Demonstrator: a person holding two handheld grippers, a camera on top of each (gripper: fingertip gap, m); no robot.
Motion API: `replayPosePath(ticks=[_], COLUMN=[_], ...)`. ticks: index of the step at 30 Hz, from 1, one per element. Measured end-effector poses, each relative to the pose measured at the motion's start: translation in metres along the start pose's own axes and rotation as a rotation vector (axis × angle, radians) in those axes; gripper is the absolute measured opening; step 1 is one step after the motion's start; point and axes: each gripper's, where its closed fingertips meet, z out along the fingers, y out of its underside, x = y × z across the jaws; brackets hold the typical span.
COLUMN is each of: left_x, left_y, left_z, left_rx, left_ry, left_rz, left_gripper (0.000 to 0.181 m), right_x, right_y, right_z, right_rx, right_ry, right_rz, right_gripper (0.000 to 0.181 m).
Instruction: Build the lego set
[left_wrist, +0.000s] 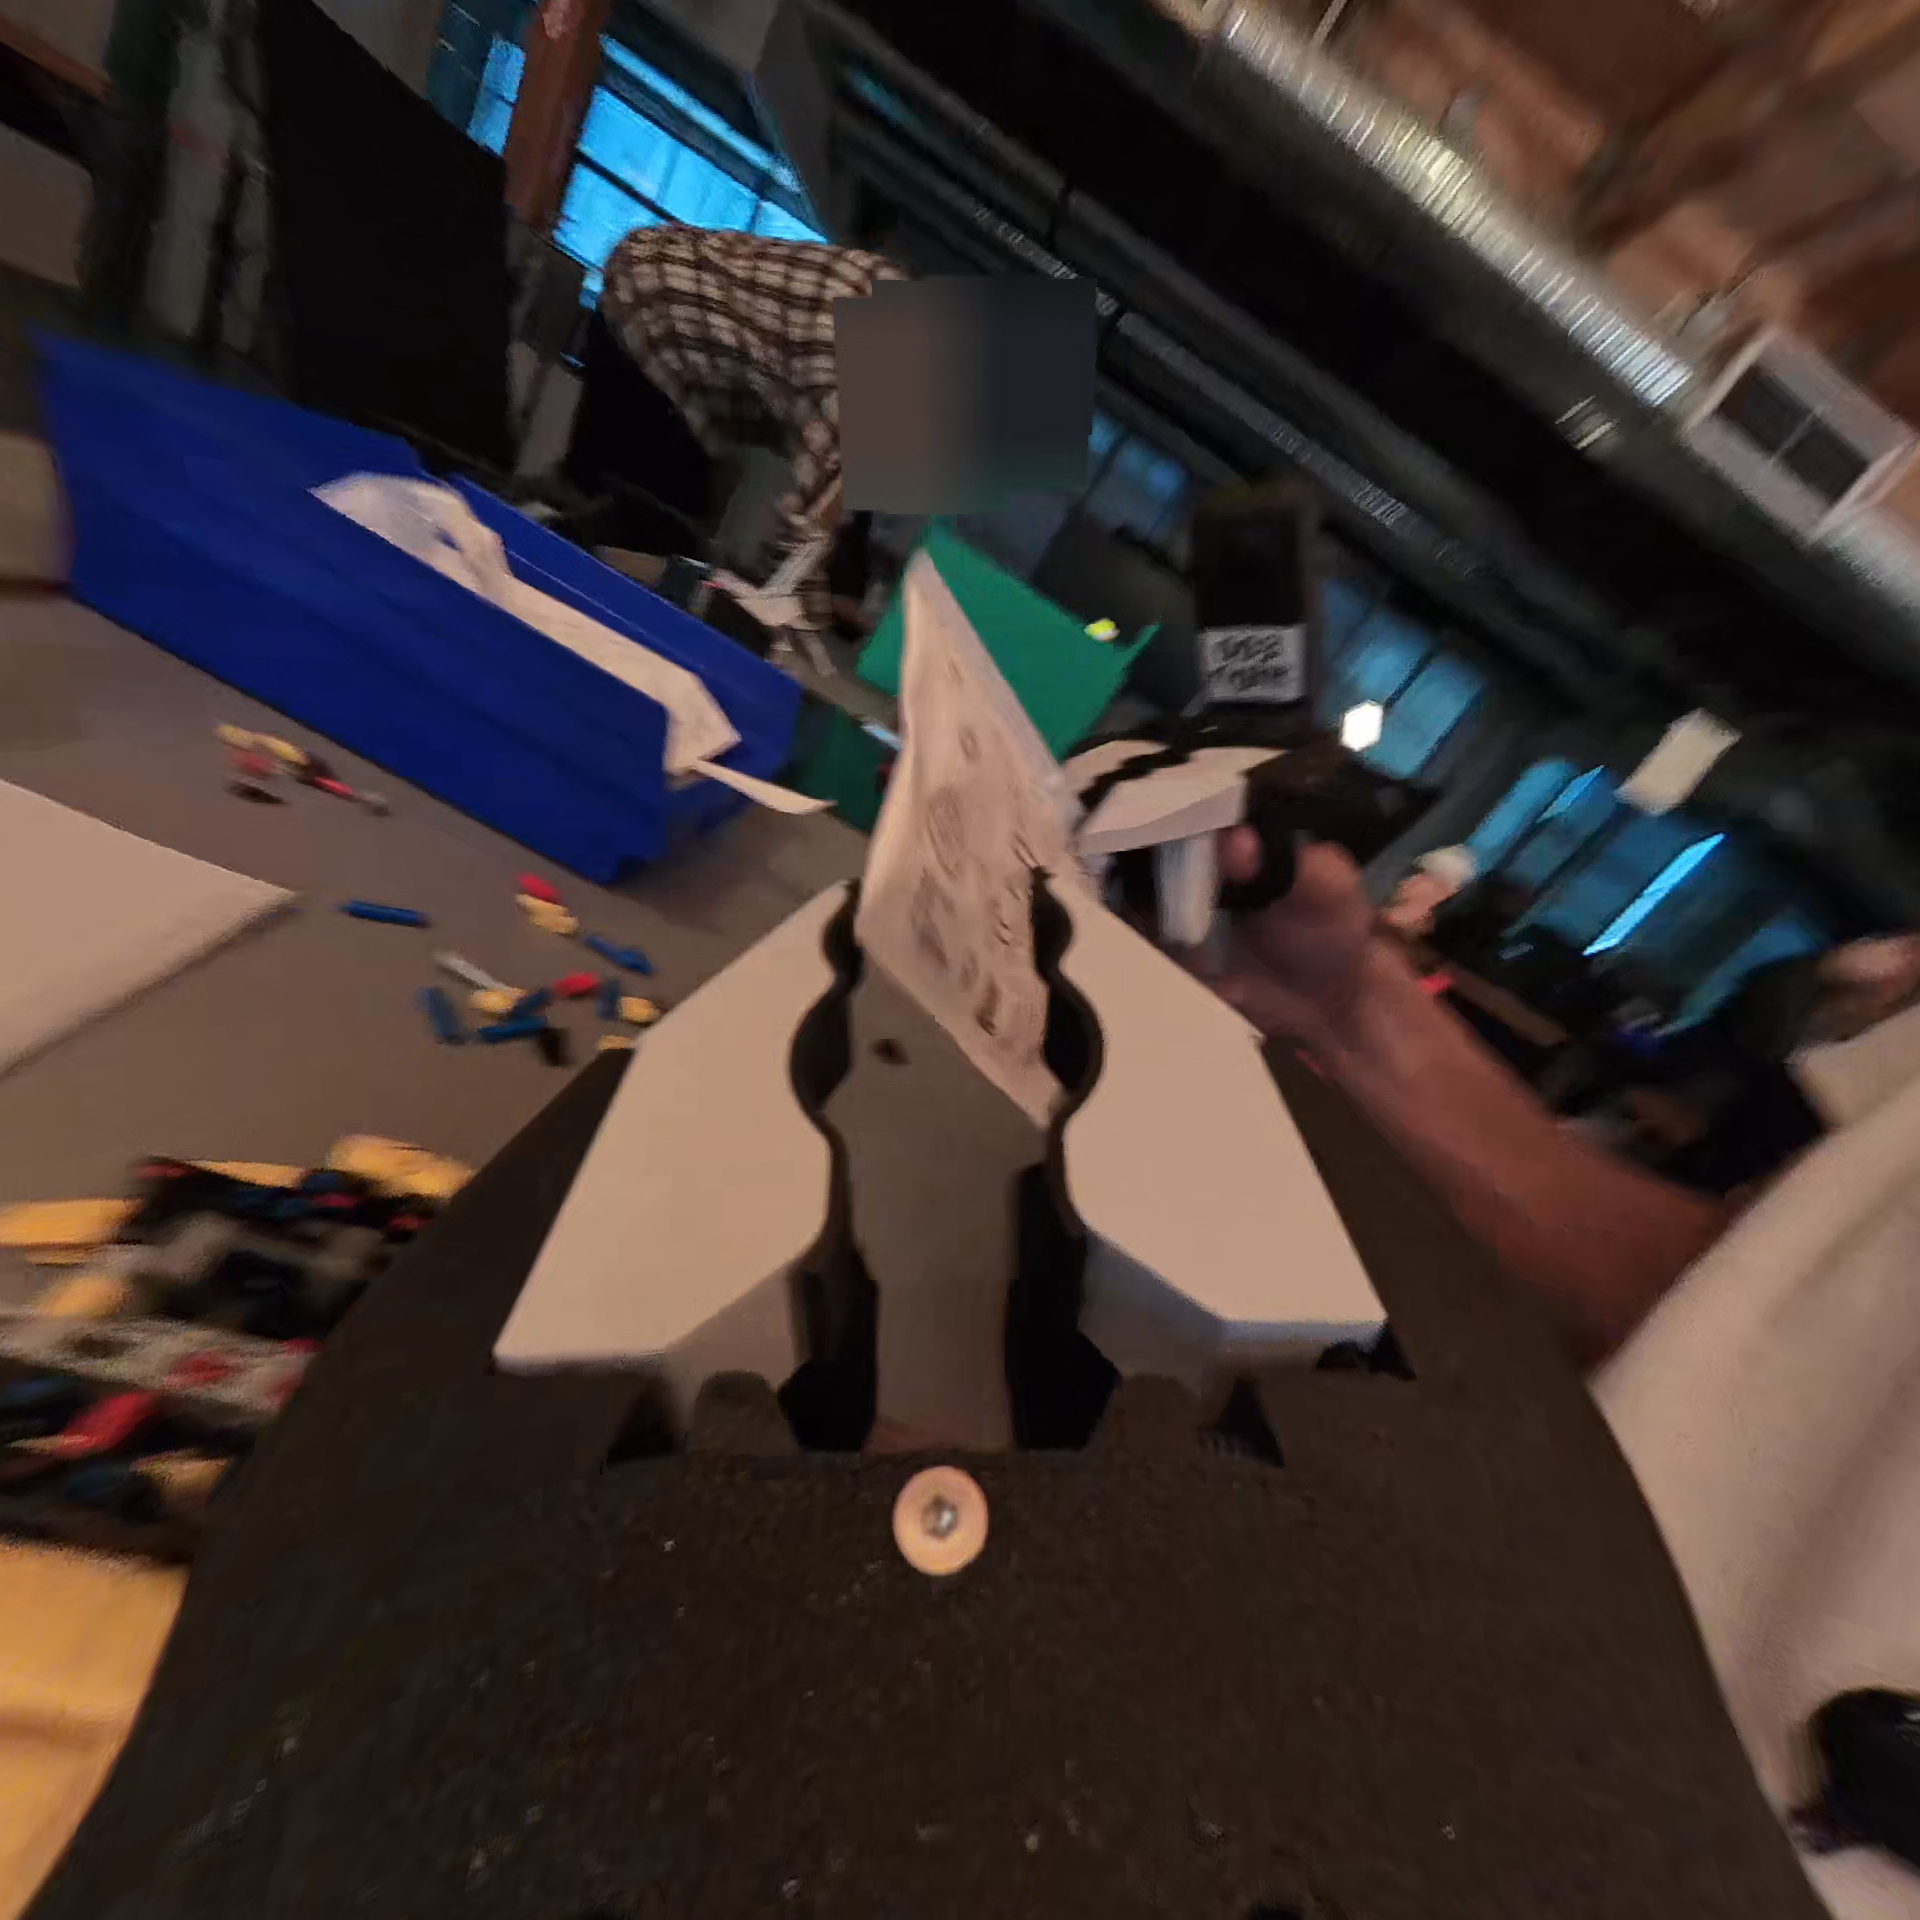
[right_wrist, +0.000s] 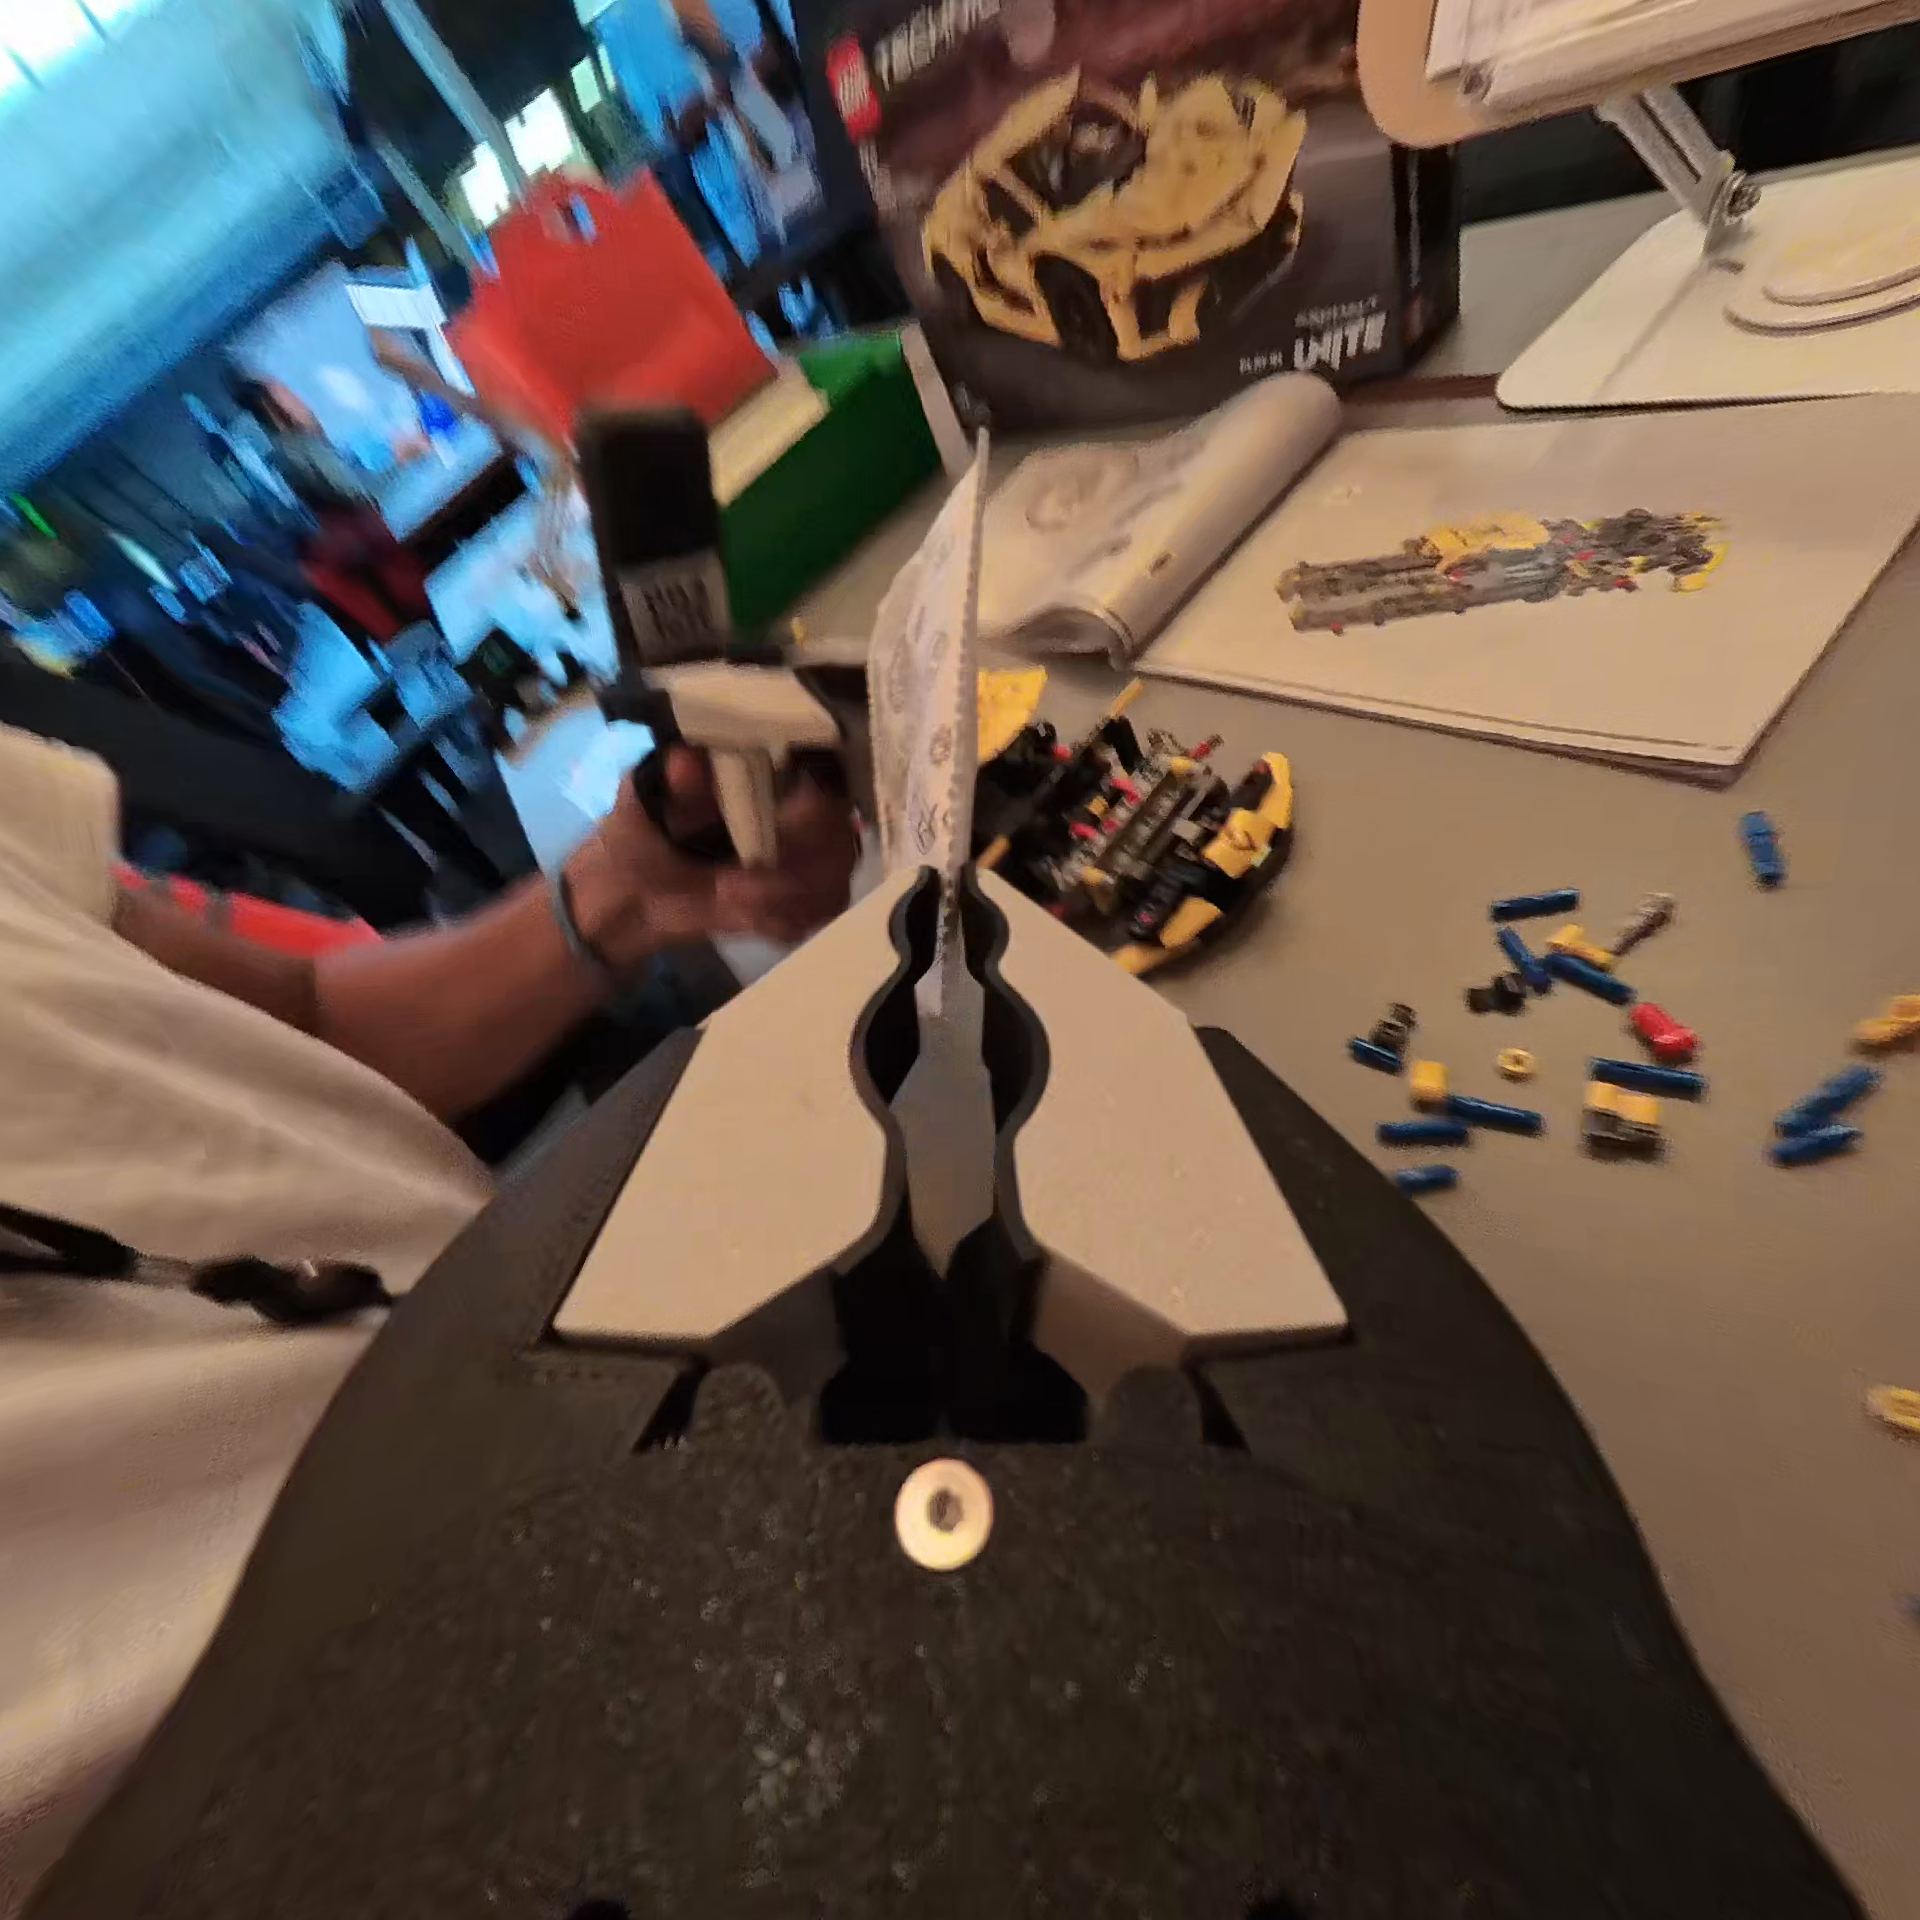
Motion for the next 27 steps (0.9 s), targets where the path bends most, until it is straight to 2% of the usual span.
replayPosePath(ticks=[2,5,9,12,14,18,25,27], left_x=[-0.007,0.002,0.000,0.008,0.009,0.026,0.021,0.020], left_y=[-0.018,-0.032,-0.011,0.000,0.007,0.013,0.014,0.014], left_z=[-0.010,-0.006,0.017,0.027,0.033,0.034,0.030,0.029], left_rx=[-0.056,-0.221,-0.555,-0.688,-0.724,-0.717,-0.703,-0.713], left_ry=[-0.043,0.046,0.158,0.249,0.272,0.369,0.368,0.375], left_rz=[0.162,0.338,0.506,0.537,0.577,0.517,0.398,0.372], left_gripper=[0.043,0.045,0.048,0.049,0.048,0.002,0.000,0.000], right_x=[0.000,-0.005,-0.006,-0.009,-0.010,-0.013,-0.009,-0.008], right_y=[0.005,0.007,0.013,0.010,0.007,0.003,0.000,0.000], right_z=[-0.006,-0.007,0.002,0.010,0.014,0.016,0.020,0.027], right_rx=[-0.142,-0.314,-0.551,-0.604,-0.604,-0.573,-0.491,-0.475], right_ry=[0.031,0.008,0.006,-0.012,-0.027,-0.048,-0.053,-0.026], right_rz=[-0.111,-0.233,-0.364,-0.411,-0.415,-0.410,-0.417,-0.460], right_gripper=[0.003,0.003,0.003,0.003,0.003,0.003,0.004,0.011])
